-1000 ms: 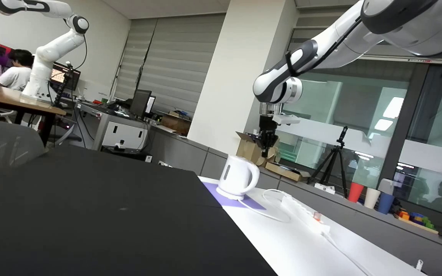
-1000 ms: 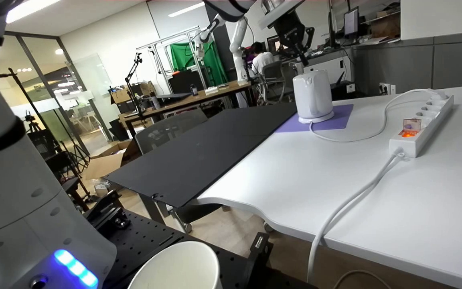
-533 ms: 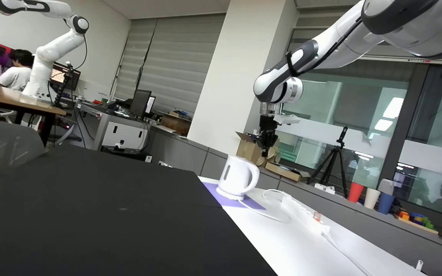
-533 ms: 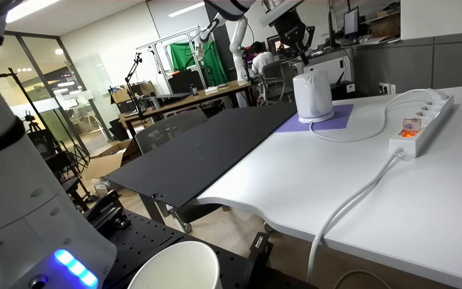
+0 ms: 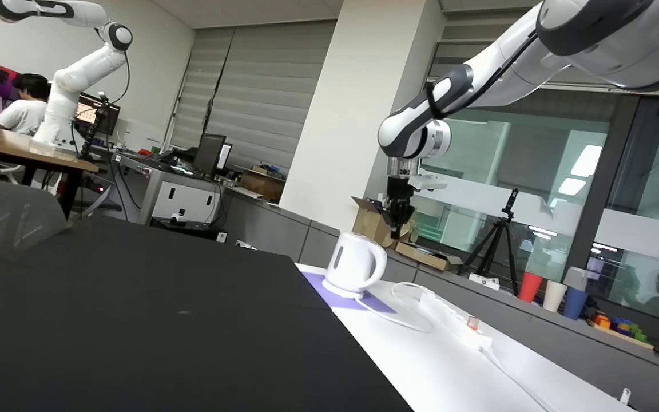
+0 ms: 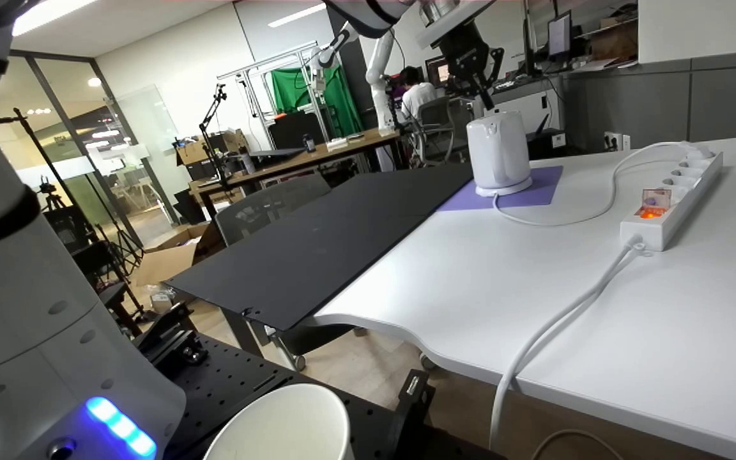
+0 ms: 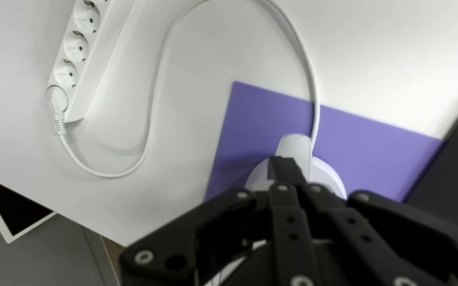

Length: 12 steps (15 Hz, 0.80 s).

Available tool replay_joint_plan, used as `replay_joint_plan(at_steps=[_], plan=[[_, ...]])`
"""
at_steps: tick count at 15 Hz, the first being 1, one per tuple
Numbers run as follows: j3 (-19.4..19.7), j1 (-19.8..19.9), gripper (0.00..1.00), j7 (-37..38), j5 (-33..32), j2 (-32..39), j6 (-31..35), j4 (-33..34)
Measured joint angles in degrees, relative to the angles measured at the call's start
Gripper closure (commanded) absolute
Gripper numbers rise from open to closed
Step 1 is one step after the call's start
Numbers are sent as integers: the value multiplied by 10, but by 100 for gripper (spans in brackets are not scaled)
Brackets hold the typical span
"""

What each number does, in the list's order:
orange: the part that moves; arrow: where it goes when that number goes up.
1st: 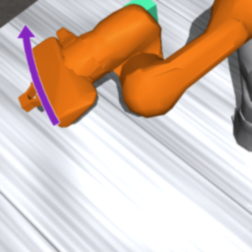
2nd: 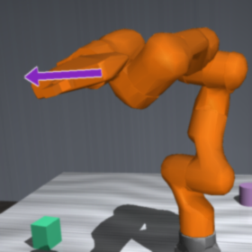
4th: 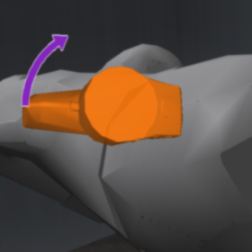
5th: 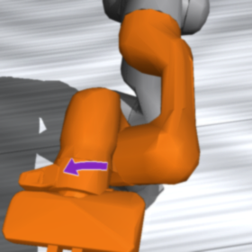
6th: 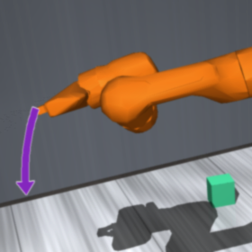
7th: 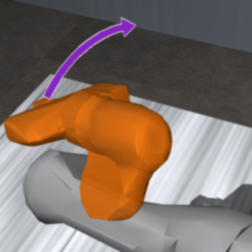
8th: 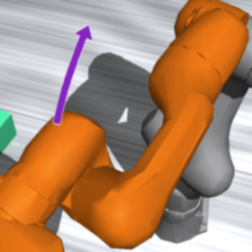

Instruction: Press the button on the kettle handle

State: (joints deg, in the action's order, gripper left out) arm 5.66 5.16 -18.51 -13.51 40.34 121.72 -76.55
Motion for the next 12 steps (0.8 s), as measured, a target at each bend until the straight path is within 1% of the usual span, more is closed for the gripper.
replay_joint_plan(at_steps=[6,12], plan=[[-11,19,100,-20,15,16,0,4],[-34,38,100,-61,45,21,2,8]])
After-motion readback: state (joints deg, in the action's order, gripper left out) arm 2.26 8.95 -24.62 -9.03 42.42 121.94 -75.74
